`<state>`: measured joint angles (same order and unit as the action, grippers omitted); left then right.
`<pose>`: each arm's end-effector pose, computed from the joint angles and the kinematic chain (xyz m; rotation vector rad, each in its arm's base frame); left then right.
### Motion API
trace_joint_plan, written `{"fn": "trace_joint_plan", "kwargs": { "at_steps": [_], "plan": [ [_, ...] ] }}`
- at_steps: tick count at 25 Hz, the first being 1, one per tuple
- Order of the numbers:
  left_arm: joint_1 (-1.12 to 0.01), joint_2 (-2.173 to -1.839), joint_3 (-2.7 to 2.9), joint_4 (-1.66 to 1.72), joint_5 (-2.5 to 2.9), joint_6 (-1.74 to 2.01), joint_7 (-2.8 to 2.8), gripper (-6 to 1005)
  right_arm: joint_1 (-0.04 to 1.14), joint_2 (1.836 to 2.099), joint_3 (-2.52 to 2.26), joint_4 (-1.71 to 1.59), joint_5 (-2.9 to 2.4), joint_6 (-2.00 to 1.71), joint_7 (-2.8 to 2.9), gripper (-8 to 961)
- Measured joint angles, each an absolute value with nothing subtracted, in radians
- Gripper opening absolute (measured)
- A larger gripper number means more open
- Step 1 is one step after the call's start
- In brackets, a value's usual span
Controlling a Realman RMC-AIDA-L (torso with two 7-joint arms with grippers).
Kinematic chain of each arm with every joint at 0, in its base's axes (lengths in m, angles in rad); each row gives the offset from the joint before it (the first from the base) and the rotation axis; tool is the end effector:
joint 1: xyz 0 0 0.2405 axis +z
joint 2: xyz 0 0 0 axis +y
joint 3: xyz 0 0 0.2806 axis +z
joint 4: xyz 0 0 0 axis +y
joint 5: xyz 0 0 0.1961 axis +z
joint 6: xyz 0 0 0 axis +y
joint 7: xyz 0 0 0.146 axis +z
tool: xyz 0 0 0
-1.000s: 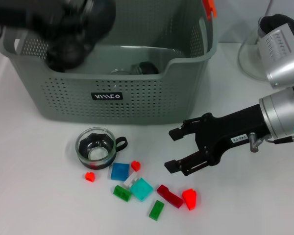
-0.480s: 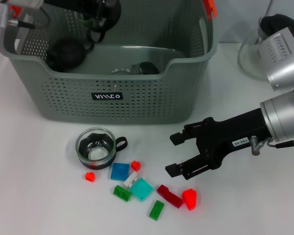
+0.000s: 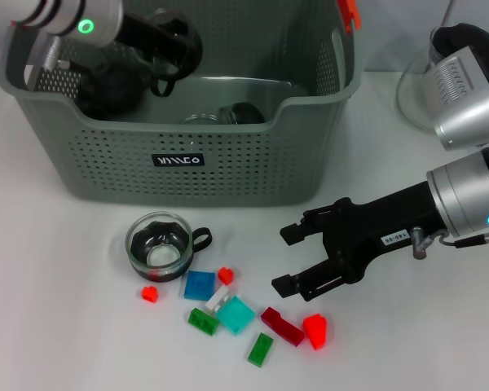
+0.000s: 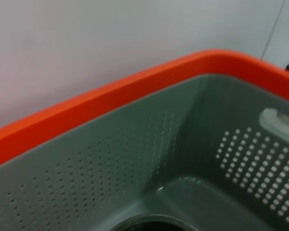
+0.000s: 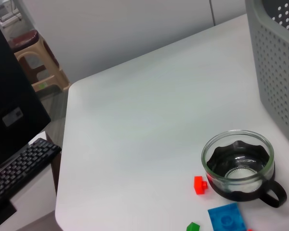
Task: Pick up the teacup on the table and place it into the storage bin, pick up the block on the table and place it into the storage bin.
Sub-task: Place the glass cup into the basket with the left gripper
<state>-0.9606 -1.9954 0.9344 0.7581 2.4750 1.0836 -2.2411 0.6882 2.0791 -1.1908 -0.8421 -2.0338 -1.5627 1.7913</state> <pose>-0.1731 0.4821 0.0172 -2.4234 -0.8284 -0.0379 0.1877 0.3418 -0.0560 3.0060 -0.5184 -0.2331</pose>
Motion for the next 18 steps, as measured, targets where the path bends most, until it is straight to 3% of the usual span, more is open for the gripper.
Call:
{"fn": "trace_joint_plan", "kwargs": {
  "at_steps": [8,18],
  "plan": [
    [-0.981,-2.03,0.965,0.74,2.553,1.037,-2.247,54,0.689,2.082,-1.19,-0.842,-2.034,-1.559,1.792,929],
    [-0.986,-2.036,1.004,0.721,2.567,1.01,-2.248,54,0.686,2.08,-1.189,-0.831,-2.034,-1.555,1.786,929]
  ]
}}
